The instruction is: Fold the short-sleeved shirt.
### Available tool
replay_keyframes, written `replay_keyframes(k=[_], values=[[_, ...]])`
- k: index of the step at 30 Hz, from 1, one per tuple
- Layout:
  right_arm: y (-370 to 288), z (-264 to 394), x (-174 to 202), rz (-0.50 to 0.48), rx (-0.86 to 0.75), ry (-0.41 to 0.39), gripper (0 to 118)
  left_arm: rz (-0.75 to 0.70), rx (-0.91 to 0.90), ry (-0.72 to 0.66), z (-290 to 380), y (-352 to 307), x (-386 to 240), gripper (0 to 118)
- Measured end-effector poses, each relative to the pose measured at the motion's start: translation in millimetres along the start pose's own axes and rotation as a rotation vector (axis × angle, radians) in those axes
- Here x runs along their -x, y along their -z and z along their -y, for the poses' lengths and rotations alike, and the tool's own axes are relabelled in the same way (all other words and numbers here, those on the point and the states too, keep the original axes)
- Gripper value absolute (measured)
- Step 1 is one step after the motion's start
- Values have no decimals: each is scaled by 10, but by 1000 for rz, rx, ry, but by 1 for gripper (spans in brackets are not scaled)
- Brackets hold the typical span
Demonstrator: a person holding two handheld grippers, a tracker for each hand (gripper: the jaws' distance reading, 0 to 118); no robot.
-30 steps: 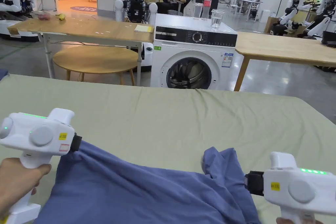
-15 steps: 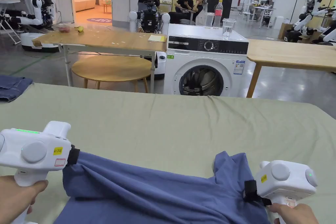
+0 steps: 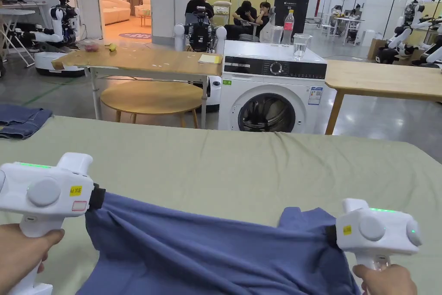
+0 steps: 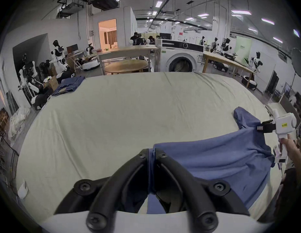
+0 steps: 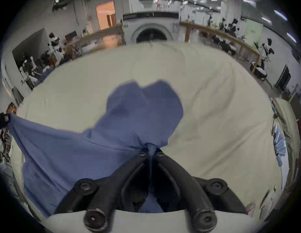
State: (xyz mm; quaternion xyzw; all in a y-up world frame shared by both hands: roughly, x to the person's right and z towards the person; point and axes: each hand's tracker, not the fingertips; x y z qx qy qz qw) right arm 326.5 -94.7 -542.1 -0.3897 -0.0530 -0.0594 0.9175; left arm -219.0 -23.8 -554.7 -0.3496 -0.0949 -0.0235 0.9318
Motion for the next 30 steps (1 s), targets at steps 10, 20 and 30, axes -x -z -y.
replay_keyframes(k=[10, 20, 30], values=[[-1480, -894, 151, -20, -335, -58, 1, -20, -189, -20, -719, -932, 90, 0], [-2390, -1807, 611, 42, -577, -90, 1, -69, -343, -21, -1789, -1693, 268, 0], [-2648, -2699, 975, 78, -695, -108, 1, -132, -459, -25, -2616, -2036, 509, 0]])
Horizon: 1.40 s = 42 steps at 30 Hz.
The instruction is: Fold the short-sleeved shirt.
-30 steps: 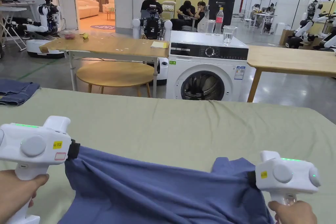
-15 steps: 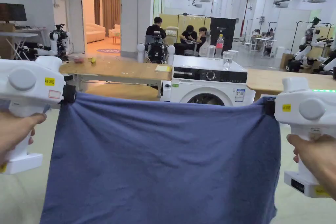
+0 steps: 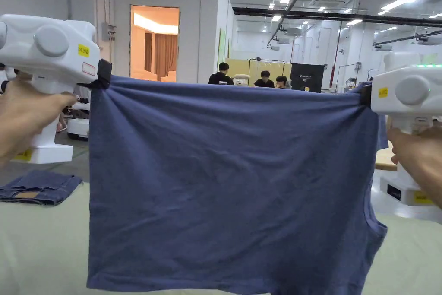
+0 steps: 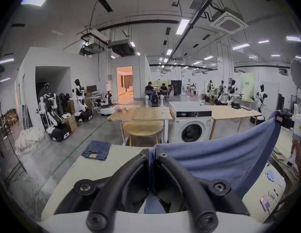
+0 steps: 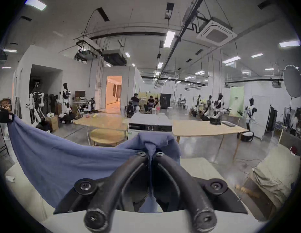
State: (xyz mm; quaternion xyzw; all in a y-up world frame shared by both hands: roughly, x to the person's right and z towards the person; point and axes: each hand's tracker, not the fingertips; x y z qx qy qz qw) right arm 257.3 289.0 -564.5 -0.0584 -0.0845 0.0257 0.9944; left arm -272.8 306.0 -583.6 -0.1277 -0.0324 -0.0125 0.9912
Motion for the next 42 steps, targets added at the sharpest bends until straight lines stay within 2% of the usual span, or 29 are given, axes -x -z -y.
replay_keyframes(k=[5, 10, 15, 22, 27, 32, 37, 42], values=[[114, -338, 129, 20, -57, -3, 1, -18, -29, -2, -279, 91, 67, 0], [89, -309, 205, 33, -88, -54, 1, -34, -36, -5, -233, 145, 103, 0], [78, 189, 169, 32, -28, -85, 1, -11, 21, 4, 253, 209, 58, 0], [-202, 1232, 72, 23, 100, -106, 1, 39, 151, -12, 1337, 231, -13, 0], [-604, 1784, -29, 24, 143, -171, 1, 72, 170, -37, 1936, -108, -74, 0], [-1199, 2210, -149, -9, 197, -122, 1, 102, 175, -58, 2448, -667, -104, 0], [-1744, 2582, -128, -34, 240, -166, 1, 108, 196, -102, 2974, -1196, -84, 0], [-2269, 3006, -121, -59, 294, -144, 1, 102, 230, -128, 3505, -1656, -71, 0]])
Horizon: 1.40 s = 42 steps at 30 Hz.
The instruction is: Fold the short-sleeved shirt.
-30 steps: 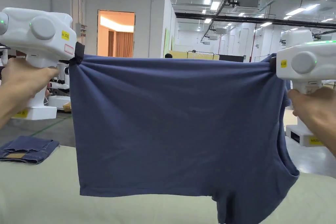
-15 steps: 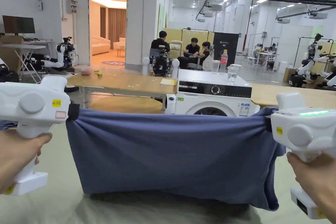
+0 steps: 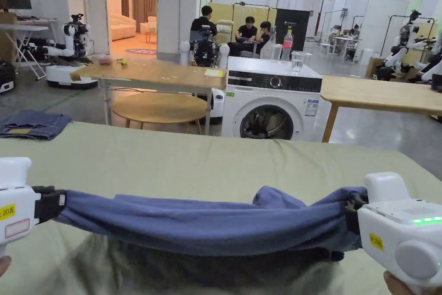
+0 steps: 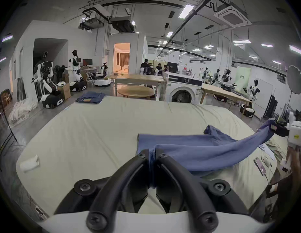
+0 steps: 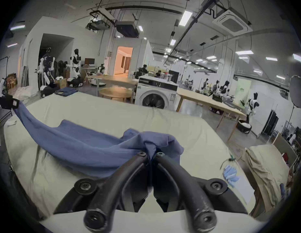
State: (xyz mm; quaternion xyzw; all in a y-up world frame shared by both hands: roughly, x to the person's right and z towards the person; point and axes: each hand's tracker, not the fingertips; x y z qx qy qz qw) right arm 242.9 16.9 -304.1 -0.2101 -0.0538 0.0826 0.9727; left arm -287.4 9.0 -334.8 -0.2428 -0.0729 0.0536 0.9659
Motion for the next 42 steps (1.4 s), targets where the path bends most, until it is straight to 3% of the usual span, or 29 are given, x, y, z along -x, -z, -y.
replay_keyframes(k=[9, 16, 23, 26, 27, 28, 31, 33, 42], values=[[-257, 962, 110, -38, 239, -12, 1, -26, 185, -35, 940, -126, 121, 0], [23, 1600, 132, -52, 450, -12, 1, -41, 379, 12, 1443, 162, 131, 0], [286, 1854, 192, -68, 542, 27, 3, -75, 497, 33, 1731, 471, 125, 0], [267, 1834, 195, -54, 538, 35, 9, -76, 473, -16, 1743, 508, 236, 0], [255, 1793, 181, -39, 539, 37, 15, -69, 484, -32, 1697, 513, 260, 0], [212, 1735, 154, -31, 533, 45, 29, -54, 490, -52, 1633, 507, 274, 2], [105, 1509, 76, -31, 474, 85, 47, -73, 451, -51, 1432, 411, 187, 25], [37, 1330, 36, -30, 411, 123, 47, -73, 388, -33, 1308, 384, 136, 35], [92, 907, 358, -1, 115, 178, 46, -30, 69, 47, 983, 374, -430, 36]])
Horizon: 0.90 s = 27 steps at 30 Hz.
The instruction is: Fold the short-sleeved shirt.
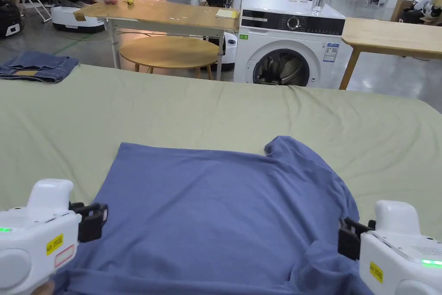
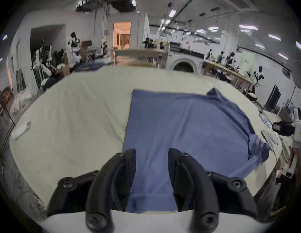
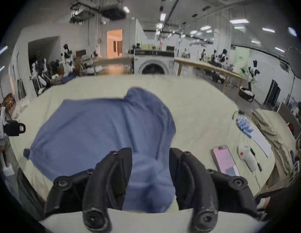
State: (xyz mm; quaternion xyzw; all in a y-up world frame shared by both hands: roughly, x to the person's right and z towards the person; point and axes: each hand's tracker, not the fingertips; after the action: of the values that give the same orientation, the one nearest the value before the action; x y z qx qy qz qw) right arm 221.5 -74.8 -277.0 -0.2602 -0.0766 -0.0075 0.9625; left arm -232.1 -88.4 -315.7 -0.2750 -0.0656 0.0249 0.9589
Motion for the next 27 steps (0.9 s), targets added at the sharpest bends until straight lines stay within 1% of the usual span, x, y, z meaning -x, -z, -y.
replay_keyframes(k=[2, 3, 4, 5, 6, 7, 10, 14, 16, 18, 24, 25, 27], values=[[44, 9, 113, -5, -42, 11, 45, -11, -37, -1, -23, 10, -115, 36], [57, 13, 167, -4, -52, 21, 42, -12, -44, 2, -15, 58, -105, 36], [68, 22, 215, 4, -75, 34, 32, -15, -44, 8, -23, 89, -140, 35], [75, 28, 250, 13, -87, 41, 18, -24, -45, 13, -27, 110, -171, 28], [82, 37, 268, 4, -91, 47, 6, -38, -47, 20, -21, 127, -198, 15], [84, 43, 282, -4, -93, 51, 0, -42, -50, 21, -10, 133, -206, 1], [106, 53, 316, -12, -82, 51, 0, -29, -34, 19, -3, 135, -184, 0], [107, 99, 318, -15, -67, 50, 0, -50, 23, 25, 14, 79, -69, 0], [111, 130, 308, -18, -55, 48, 0, -56, 88, -1, 28, 60, 38, 0], [113, 147, 303, -20, -36, 46, 0, -48, 111, -33, 52, 20, 189, 0], [96, 184, 311, -23, 4, 25, 0, -39, 342, -85, 85, -29, 526, 0], [90, 192, 314, -23, 8, 22, 0, -34, 357, -92, 95, -41, 582, 3], [69, 211, 318, -25, 17, 19, 0, -23, 390, -122, 123, -68, 667, 26]])
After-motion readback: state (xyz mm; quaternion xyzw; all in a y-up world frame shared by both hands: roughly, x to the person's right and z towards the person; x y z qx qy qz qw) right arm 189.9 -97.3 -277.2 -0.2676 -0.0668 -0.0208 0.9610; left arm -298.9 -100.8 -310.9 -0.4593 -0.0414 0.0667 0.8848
